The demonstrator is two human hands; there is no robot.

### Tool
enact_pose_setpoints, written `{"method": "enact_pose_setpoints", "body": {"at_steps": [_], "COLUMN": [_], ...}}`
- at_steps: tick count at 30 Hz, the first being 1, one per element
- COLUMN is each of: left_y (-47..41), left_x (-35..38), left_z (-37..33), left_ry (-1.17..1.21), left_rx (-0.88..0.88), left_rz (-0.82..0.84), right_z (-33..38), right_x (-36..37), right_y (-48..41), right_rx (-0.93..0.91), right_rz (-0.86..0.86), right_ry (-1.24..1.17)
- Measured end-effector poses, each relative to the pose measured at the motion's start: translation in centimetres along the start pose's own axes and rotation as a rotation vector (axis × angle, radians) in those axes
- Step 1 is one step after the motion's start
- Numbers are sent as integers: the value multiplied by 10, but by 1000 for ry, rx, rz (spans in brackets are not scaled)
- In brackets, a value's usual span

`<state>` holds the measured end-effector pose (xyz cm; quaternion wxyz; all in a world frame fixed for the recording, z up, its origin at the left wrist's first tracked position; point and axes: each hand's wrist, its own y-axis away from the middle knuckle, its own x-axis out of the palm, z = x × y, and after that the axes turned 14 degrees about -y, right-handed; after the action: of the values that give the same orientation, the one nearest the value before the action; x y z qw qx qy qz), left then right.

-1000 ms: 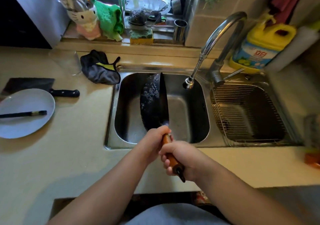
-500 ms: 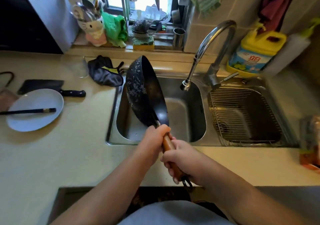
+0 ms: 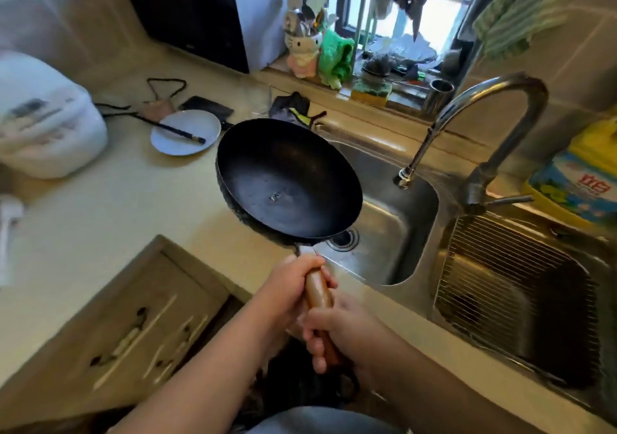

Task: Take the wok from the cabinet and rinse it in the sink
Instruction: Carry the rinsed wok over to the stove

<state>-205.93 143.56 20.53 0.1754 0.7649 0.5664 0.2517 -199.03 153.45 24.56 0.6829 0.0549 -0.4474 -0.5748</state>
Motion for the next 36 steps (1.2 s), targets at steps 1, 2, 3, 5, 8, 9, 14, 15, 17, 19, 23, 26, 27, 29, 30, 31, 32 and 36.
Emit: {"method": "enact_pose_setpoints", "body": {"at_steps": [1,2,3,5,8,9,14,15,17,19,23,26,27,29,30,31,32,36], "left_y": [8,16,24,41,70,81,144,157,189,219,292,350,369,407,424,441,456,513], "left_x": [3,4,3,-3,-20,-27,-61,-67,-79,-91,-123,-148,-156,-169,-176,-183,-189,-217], "left_z": [4,9,13,20,31,34,51,55,66,78,113,144,154,174,185,195,205,240], "left_ry": [-26,-31,-14,35,47,58,76,78,106,142,205,210,215,254,269,278,284,315], "left_rx": [-2,-12,-27,-34,-16,-3,57,65,77,73,89,85,77,66,62,58,56,50], "left_rz": [-69,-136,-197,-313,-456,-494,-675,-714,-795,-860,-945,-1035,-1067,-1125,-1150,-1173,-1194,-1249], "right_z": [-5,-10,-15,-26,-40,-44,-74,-82,-103,-124,-184,-234,-250,-281,-296,-310,-323,-373], "right_x": [-3,-5,-5,-3,11,18,59,68,89,108,153,188,199,221,231,241,250,286], "right_y": [4,7,10,12,16,17,25,28,35,42,66,89,97,112,120,127,134,157], "right_rx": [-12,-19,-20,-9,69,98,149,158,181,206,266,294,300,315,323,329,340,394], "right_rz": [15,31,52,94,162,197,405,442,508,553,639,708,739,803,831,858,884,934], "right_ry": [100,191,264,382,528,553,605,628,672,706,784,834,852,882,897,911,924,979]}}
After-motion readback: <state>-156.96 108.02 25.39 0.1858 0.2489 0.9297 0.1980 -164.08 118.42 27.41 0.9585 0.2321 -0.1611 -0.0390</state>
